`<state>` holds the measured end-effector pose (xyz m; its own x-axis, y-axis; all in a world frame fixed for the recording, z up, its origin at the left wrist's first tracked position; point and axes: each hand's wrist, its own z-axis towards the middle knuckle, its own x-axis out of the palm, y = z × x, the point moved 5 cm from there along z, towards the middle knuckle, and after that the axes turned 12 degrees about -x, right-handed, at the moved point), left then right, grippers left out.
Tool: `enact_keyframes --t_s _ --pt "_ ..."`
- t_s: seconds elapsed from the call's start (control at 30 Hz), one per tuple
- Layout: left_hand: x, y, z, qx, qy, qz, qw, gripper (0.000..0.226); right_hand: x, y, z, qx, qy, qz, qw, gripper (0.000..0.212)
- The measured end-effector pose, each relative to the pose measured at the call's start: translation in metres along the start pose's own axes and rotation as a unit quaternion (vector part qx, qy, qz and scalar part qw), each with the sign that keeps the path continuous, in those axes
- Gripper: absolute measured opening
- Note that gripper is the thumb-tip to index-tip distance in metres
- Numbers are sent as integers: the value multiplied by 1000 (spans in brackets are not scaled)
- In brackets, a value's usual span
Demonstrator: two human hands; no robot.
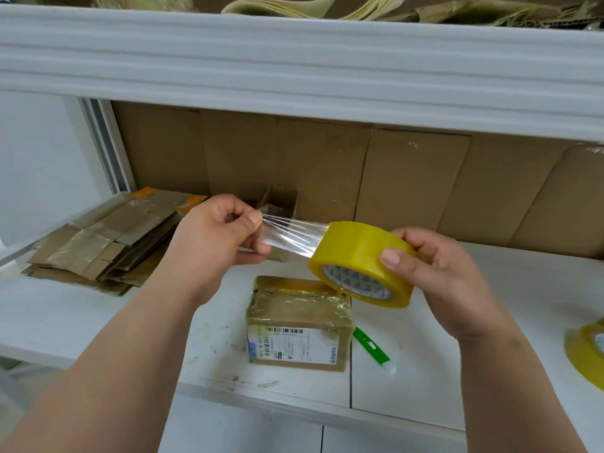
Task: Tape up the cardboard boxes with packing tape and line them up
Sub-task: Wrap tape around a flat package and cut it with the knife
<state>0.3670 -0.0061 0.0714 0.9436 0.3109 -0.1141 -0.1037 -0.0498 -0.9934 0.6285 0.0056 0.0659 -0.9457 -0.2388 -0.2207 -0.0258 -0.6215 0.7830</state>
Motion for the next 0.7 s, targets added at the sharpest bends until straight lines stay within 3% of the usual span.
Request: enact_keyframes --t_s 0.27,0.33,0.43,0.7 --pt "-29 25 12 -54 -17 -38 998 17 -31 -11 -9 33 -71 -37 996 70" --pt "-27 36 11 -68 -12 -30 997 18 -33 -20 -11 66 -62 -81 993 56" --pt "-31 47 13 -79 -23 -31 996 17 -39 -34 -12 122 -37 -157 979 11" --pt "-34 78 22 -150 -29 -41 987 14 -38 -54 -12 202 3 -205 958 22"
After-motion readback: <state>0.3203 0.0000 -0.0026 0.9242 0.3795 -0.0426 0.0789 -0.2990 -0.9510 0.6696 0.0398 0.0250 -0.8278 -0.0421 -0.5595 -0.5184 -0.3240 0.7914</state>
